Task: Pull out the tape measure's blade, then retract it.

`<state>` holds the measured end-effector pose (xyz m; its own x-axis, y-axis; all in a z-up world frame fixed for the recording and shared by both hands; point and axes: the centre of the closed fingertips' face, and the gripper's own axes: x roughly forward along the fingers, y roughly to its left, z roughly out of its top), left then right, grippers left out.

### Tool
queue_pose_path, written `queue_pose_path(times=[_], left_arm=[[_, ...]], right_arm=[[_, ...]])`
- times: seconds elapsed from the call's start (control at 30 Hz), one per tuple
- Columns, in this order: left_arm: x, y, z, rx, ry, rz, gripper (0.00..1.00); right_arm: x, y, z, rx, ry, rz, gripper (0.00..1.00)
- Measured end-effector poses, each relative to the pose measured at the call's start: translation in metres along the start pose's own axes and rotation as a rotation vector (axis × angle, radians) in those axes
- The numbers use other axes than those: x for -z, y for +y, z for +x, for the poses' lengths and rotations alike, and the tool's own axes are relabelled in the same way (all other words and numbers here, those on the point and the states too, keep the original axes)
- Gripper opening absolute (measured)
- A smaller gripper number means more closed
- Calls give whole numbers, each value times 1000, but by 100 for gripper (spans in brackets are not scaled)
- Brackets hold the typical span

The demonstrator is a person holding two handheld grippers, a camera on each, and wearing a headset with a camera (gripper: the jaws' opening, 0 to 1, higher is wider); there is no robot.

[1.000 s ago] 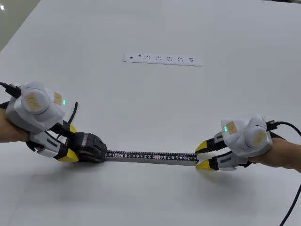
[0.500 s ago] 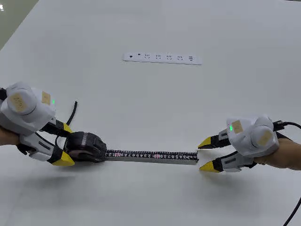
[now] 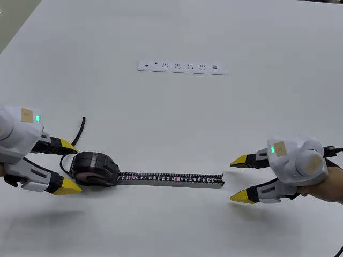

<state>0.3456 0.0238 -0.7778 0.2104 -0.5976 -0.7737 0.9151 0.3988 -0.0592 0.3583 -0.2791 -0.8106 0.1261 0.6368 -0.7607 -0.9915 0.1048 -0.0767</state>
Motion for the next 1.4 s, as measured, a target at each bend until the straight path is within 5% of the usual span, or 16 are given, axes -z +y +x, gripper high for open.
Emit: queue_pose_path(times=[0.3,0.6,1.4], left_arm=[[5,1,-6,-61,-60,-55,61],[5,-10,-9,-128,-159,-135,66],[11,-41,-26,-297,-287,-269,76]], right_arm=[[-1,2,-7,71,-35,59,50],[-8,7,-14,147,-97,133,54],[-19,35,-17,264,-199,301,66]])
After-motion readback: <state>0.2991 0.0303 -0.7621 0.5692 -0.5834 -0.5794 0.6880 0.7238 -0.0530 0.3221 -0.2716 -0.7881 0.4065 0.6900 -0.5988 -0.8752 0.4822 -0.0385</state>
